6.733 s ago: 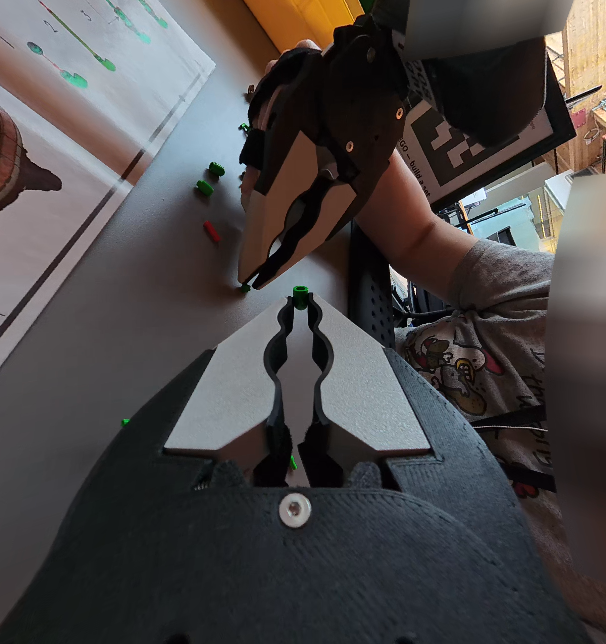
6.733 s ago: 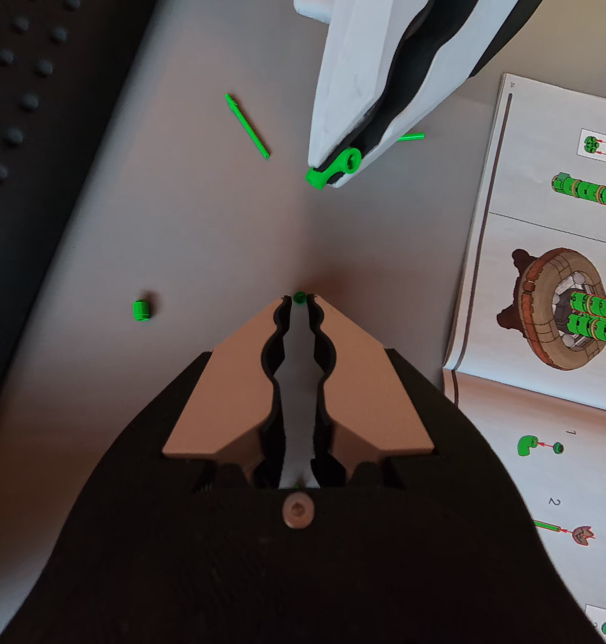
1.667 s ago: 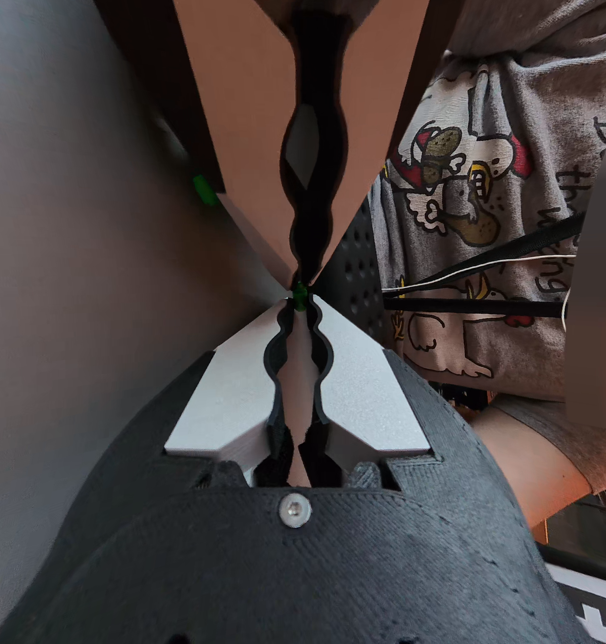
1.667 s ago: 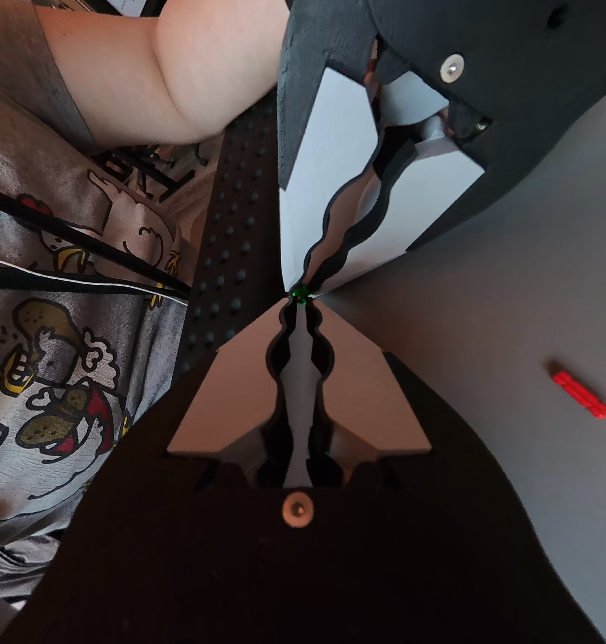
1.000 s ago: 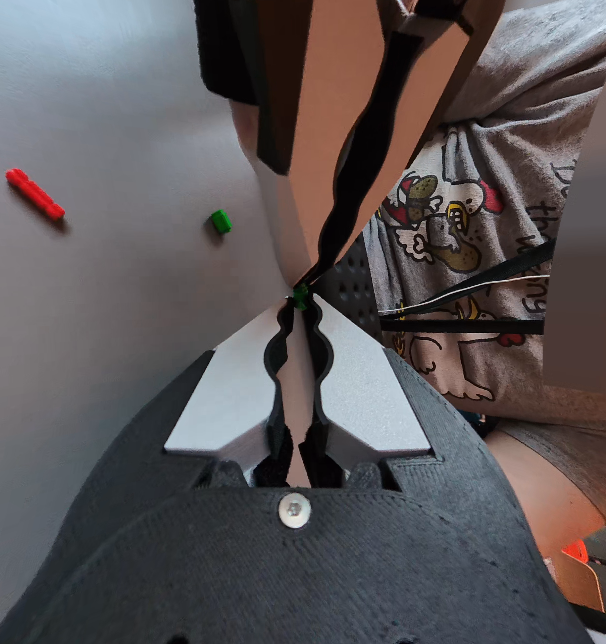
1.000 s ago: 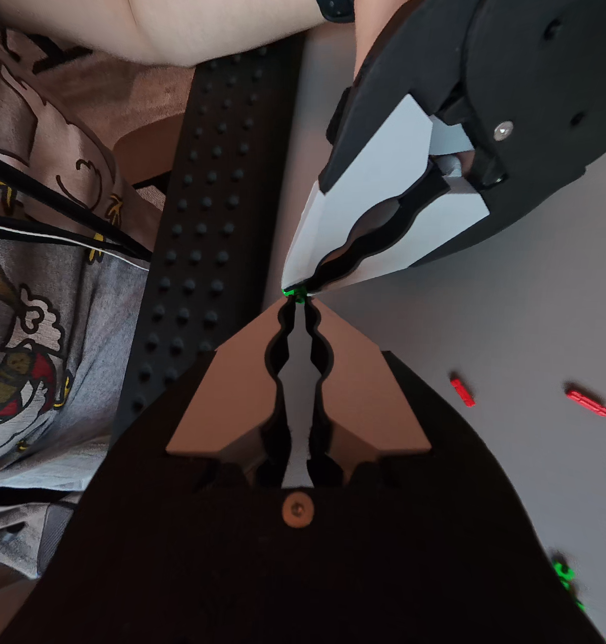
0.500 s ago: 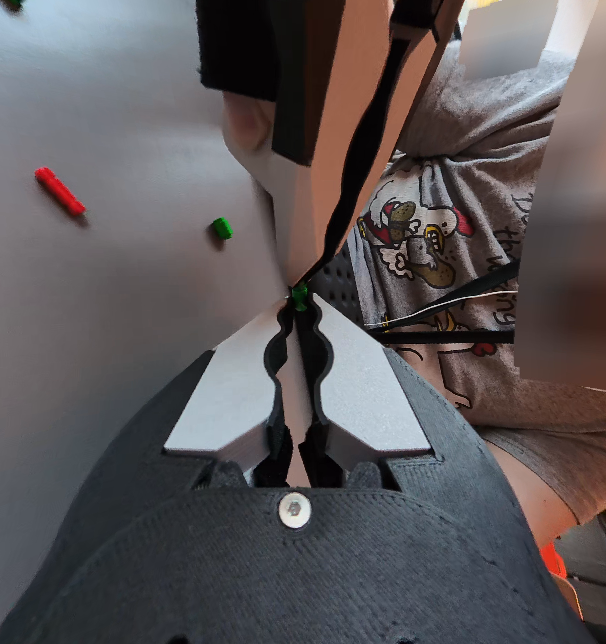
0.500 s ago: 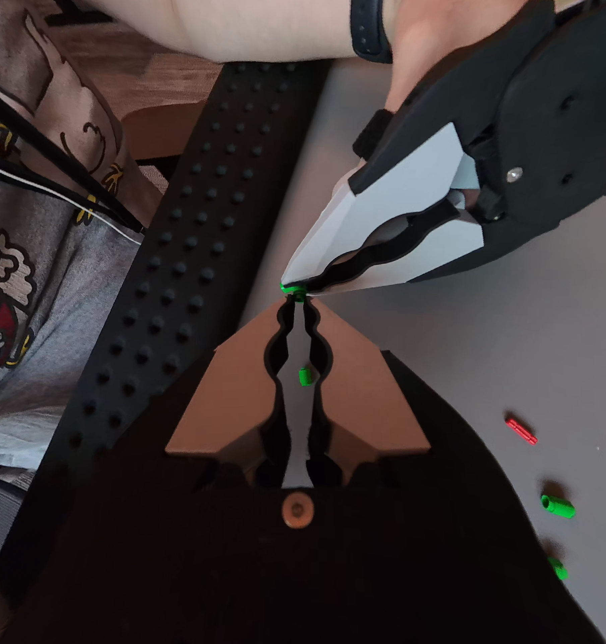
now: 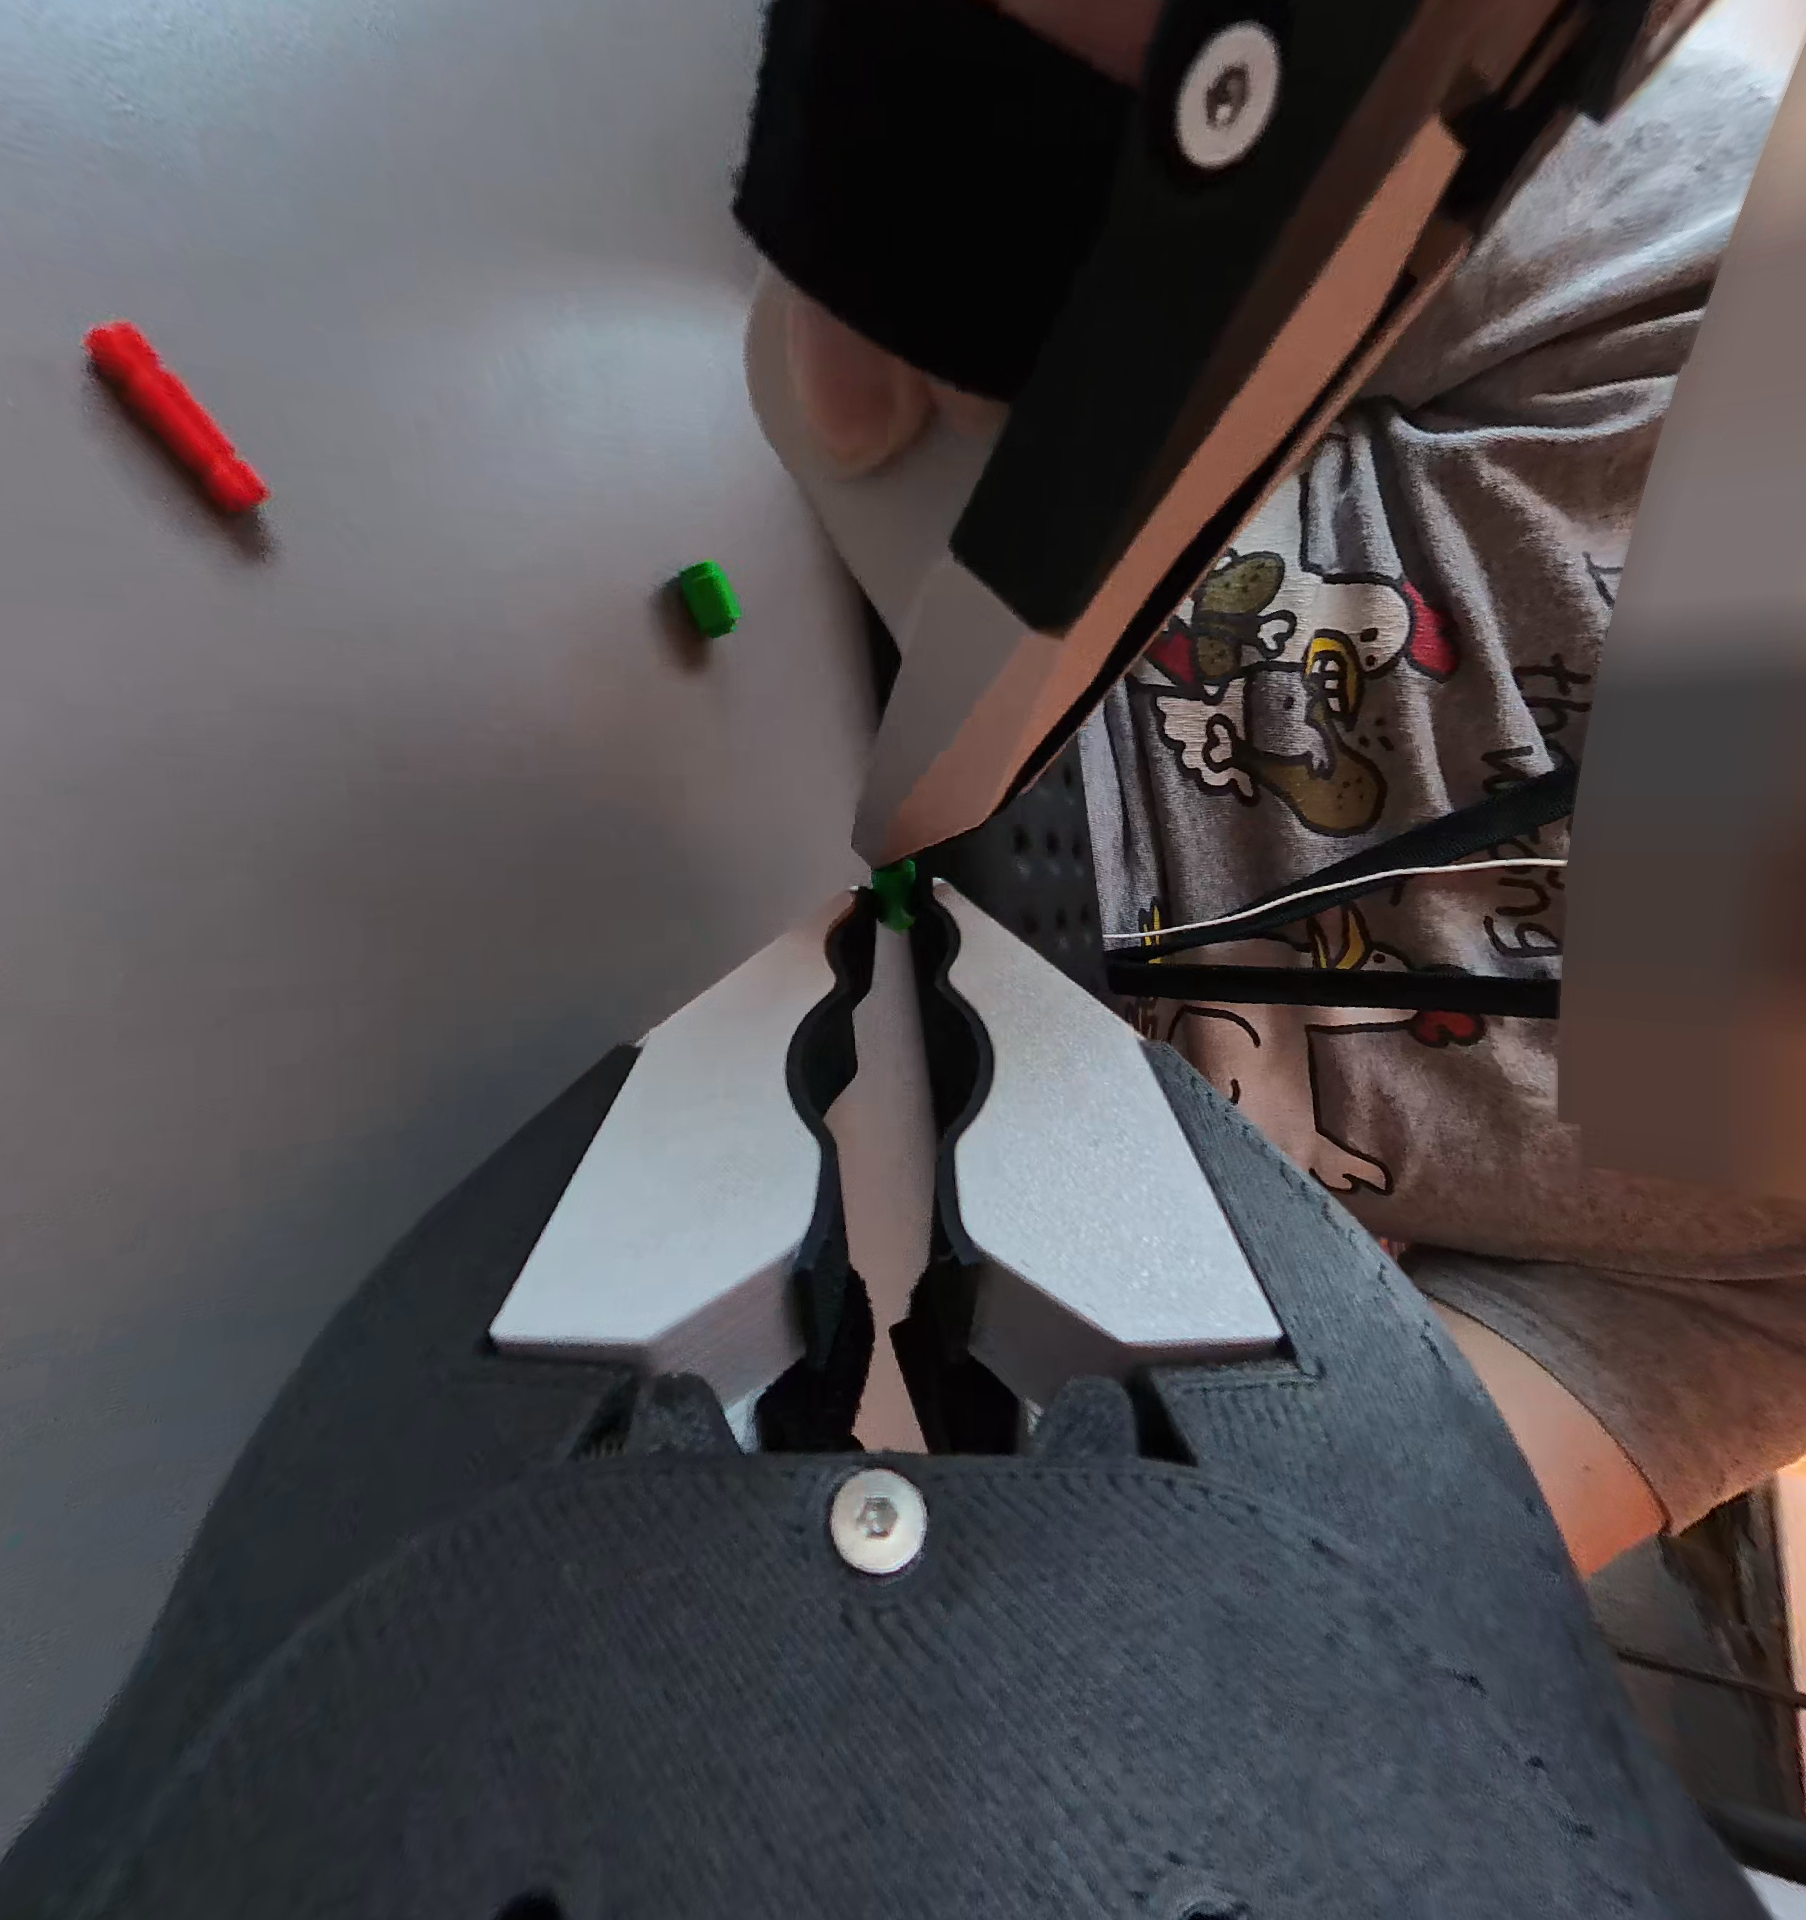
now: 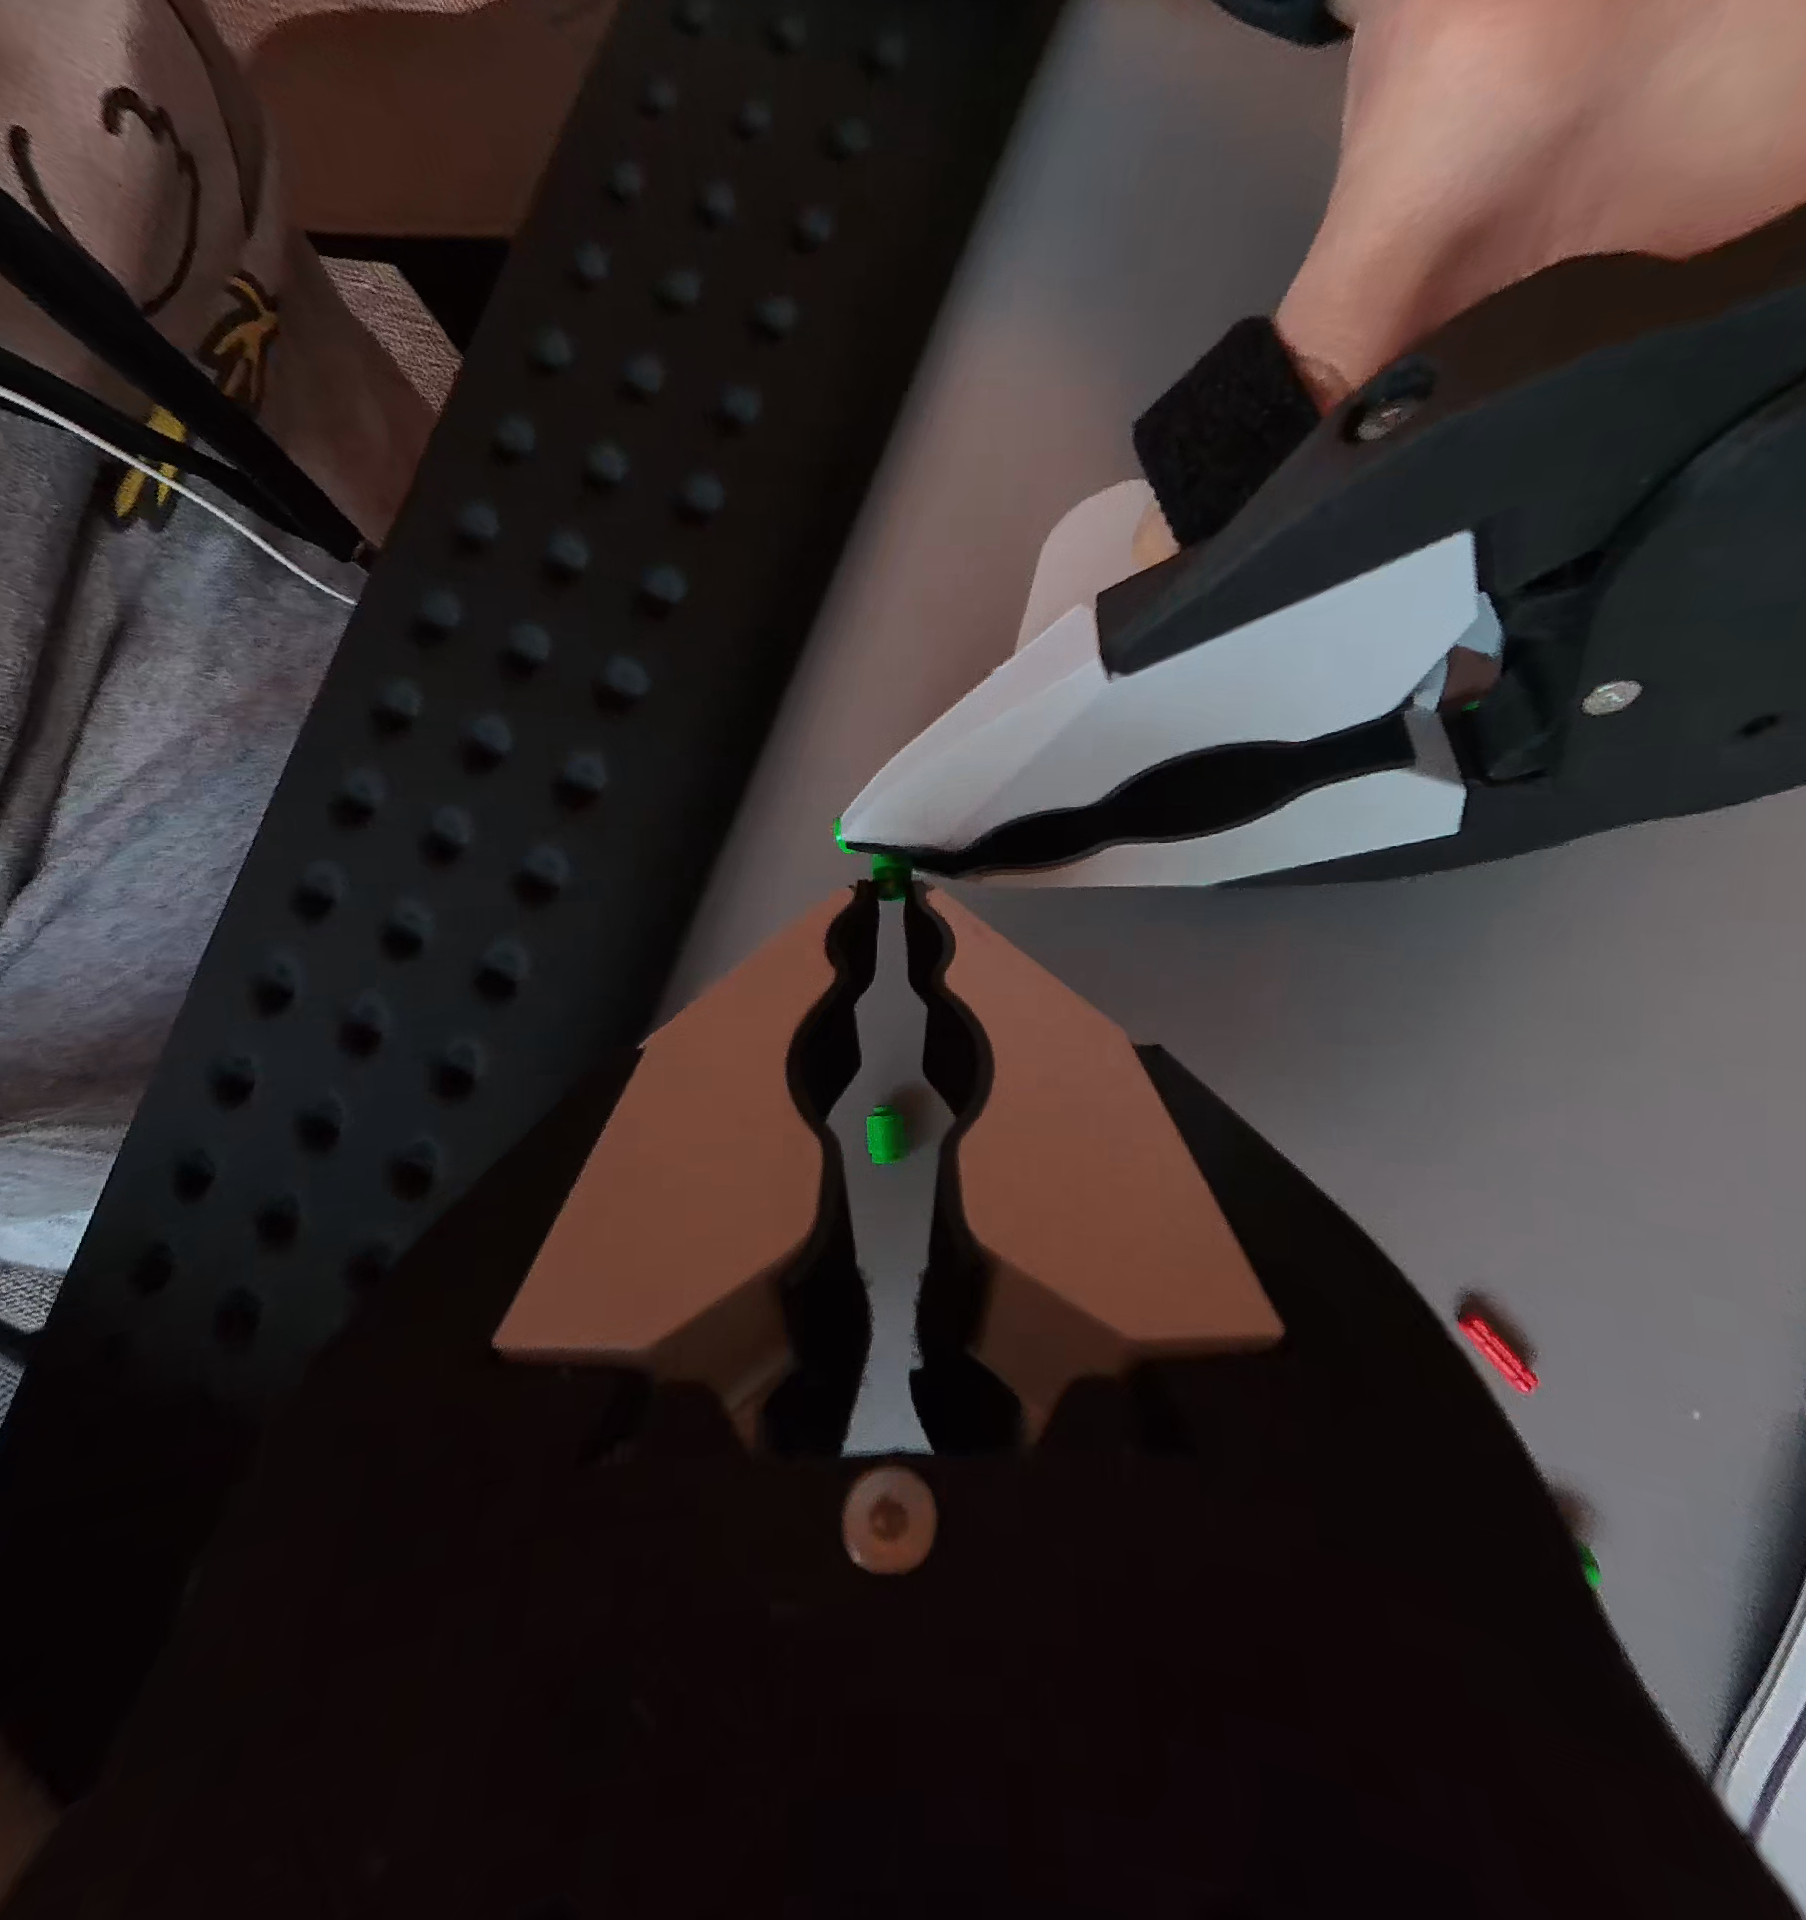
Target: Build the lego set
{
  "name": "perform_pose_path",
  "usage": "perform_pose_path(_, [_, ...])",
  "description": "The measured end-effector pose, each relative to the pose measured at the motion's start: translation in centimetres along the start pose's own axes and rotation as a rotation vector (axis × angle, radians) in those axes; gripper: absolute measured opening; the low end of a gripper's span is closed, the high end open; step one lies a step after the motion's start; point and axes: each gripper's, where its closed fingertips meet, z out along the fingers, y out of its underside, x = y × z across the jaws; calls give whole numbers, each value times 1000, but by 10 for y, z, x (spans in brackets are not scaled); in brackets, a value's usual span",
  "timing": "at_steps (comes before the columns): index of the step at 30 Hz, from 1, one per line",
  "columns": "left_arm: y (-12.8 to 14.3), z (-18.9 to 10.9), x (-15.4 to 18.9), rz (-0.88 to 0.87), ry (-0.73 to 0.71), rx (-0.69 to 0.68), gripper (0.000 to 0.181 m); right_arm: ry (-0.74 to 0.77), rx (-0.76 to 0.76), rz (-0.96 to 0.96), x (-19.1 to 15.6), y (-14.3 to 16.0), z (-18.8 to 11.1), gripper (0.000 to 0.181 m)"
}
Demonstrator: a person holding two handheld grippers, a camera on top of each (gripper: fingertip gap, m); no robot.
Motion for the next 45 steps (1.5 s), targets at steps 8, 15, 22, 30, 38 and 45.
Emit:
perform_pose_path(8, [0,-5,-4,-35,-5,21,4,28,32,70,8,0,1,2])
perform_pose_path(15, [2,0,-4,-48,10,-8,4,35,-20,6,3,2,3,2])
perform_pose_path(22, [5,2,-7,-68,-2,-33,4,87,-127,-56,2,4,8,2])
perform_pose_path(30, [6,5,-8,-79,-6,-57,4,71,-178,-57,0,5,11,2])
perform_pose_path(38, [4,-1,-10,-80,-35,-17,5,94,-127,-16,6,5,7,3])
perform_pose_path(45, [2,-3,-5,-45,-33,4,5,107,-82,-38,6,2,2,4])
